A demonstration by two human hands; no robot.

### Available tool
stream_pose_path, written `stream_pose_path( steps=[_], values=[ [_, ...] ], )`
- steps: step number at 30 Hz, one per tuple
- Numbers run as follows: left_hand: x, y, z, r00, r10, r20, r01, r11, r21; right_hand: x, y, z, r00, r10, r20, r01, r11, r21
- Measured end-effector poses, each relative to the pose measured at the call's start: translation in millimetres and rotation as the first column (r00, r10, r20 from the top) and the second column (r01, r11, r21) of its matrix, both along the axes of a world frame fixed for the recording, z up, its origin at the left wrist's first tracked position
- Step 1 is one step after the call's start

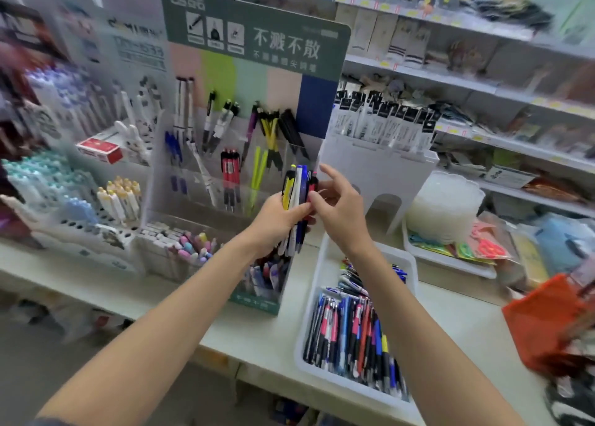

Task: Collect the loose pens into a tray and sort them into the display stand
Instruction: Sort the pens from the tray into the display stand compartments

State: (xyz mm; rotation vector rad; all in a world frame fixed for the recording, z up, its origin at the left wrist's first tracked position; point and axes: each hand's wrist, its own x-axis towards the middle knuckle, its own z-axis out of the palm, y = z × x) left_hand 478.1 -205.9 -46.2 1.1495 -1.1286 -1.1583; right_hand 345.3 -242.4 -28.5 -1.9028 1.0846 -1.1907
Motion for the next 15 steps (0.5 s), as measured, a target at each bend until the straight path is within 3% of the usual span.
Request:
stream_pose_path(
  steps=[4,9,12,15],
  values=[
    [74,-8,8,0.996,0.074,0.049,-0.075,0.997,0.006,69,-11,15,0.998,-0.047,0.028,0.049,0.995,-0.084],
    [169,-18,-1,0.983,0.184,0.000,-0.183,0.982,0.054,130,-30,38,0.904,-0.255,0.342,0.333,0.923,-0.191],
    [209,-22,-4,0.985,0.173,0.019,-0.174,0.982,0.072,159,-38,33,0.914,-0.321,0.248,0.390,0.864,-0.317],
    [228,-25,-2,0.990,0.128,0.052,-0.131,0.989,0.066,183,-43,10,0.942,-0.335,0.032,0.319,0.859,-0.401]
  ],
)
